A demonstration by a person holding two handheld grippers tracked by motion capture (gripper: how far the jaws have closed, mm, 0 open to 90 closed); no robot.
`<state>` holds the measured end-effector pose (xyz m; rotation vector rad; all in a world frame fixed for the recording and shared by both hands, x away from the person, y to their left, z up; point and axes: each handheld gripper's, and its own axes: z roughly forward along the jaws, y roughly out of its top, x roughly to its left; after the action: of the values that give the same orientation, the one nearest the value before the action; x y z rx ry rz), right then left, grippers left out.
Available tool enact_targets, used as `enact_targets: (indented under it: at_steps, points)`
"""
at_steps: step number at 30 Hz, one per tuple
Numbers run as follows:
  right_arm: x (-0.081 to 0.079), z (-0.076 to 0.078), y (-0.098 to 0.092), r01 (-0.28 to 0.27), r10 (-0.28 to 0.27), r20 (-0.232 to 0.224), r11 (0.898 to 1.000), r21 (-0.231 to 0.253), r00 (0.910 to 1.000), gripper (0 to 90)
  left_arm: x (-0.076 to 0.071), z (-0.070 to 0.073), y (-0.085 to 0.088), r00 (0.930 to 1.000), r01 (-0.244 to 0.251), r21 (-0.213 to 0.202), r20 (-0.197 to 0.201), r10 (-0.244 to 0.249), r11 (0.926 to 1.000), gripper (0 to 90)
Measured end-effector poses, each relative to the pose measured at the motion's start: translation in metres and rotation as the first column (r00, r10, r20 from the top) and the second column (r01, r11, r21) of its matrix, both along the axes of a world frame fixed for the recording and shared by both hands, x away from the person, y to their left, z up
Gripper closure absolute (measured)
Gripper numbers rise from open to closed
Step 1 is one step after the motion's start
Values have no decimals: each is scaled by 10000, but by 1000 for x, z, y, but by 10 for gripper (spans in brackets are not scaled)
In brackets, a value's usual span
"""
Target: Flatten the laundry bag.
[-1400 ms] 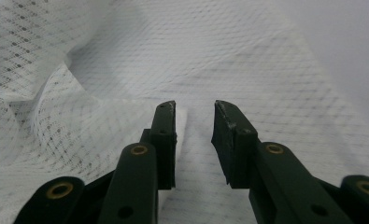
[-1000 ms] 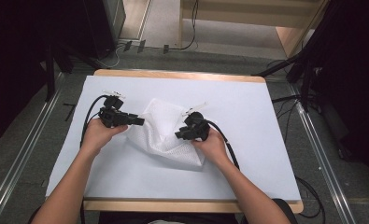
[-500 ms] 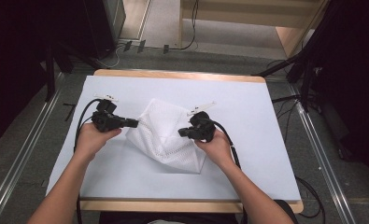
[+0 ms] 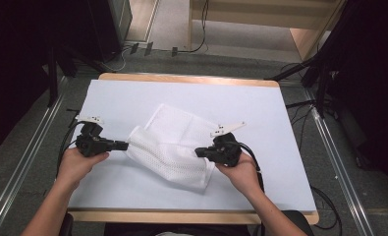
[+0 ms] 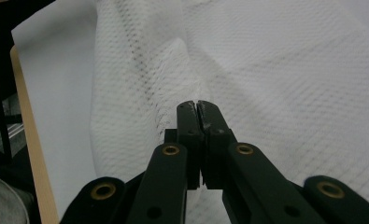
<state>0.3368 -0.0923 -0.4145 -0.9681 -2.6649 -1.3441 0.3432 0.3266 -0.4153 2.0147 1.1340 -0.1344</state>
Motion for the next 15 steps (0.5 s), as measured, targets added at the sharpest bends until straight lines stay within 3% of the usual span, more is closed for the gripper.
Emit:
enact_targets:
  at_steps: [6, 9, 15]
  points:
    - [-7, -10, -7, -28, 22, -257, 9997, -222, 9997, 895, -10, -10, 11, 9995, -156, 123, -276, 160, 9998, 867]
    - [-7, -15, -10, 5, -19, -485, 9996, -290, 9988, 852, -12, -15, 14, 9989, -265, 198, -370, 272, 9995, 784]
    - [-1, -11, -19, 478, -477, 80, 9987, -171, 9988, 677, -9, 2, 18, 9989, -377, 24, 269, 376, 9993, 623]
